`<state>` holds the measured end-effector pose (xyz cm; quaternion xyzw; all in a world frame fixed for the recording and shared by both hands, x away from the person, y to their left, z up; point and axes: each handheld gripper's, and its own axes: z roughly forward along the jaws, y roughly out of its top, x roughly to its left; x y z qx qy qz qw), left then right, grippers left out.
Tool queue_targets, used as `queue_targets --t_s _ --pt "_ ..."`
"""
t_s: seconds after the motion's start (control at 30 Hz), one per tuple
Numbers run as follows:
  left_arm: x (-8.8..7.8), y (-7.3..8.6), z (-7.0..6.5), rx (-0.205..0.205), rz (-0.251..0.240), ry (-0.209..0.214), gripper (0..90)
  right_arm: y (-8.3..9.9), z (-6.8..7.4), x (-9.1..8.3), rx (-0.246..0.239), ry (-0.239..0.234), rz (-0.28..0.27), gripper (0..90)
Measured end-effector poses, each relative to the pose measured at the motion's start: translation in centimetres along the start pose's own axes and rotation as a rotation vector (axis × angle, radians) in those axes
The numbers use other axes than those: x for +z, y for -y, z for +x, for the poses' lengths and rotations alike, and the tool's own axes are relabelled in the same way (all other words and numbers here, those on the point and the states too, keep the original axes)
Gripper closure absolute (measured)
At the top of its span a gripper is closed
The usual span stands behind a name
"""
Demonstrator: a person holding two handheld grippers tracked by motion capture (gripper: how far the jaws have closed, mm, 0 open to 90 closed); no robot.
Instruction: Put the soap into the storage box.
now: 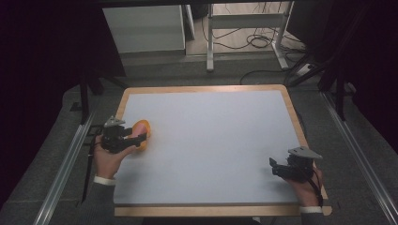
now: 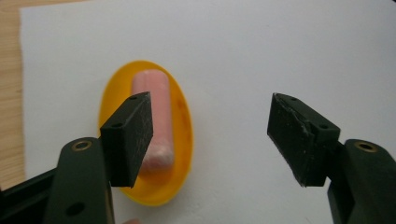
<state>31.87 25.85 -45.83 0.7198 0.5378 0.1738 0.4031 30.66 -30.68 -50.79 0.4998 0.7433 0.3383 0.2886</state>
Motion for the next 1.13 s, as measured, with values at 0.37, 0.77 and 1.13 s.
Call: queue_targets --t_s 0.37,0.77,1.13 --pt "-0.4 4.0 -1.2 0.021 0.013 0.055 31.4 0.0 0.0 0.0 0.001 0.001 -0.003 8.3" --pt "-0.2 6.9 -1.3 0.036 0.049 0.066 31.2 0.0 0.1 0.0 -0.003 -0.002 -0.002 8.2" --pt "-0.3 7.2 -1.2 0.032 0.046 0.062 29.9 -0.1 0.1 0.0 -0.004 -0.005 -0.007 8.3"
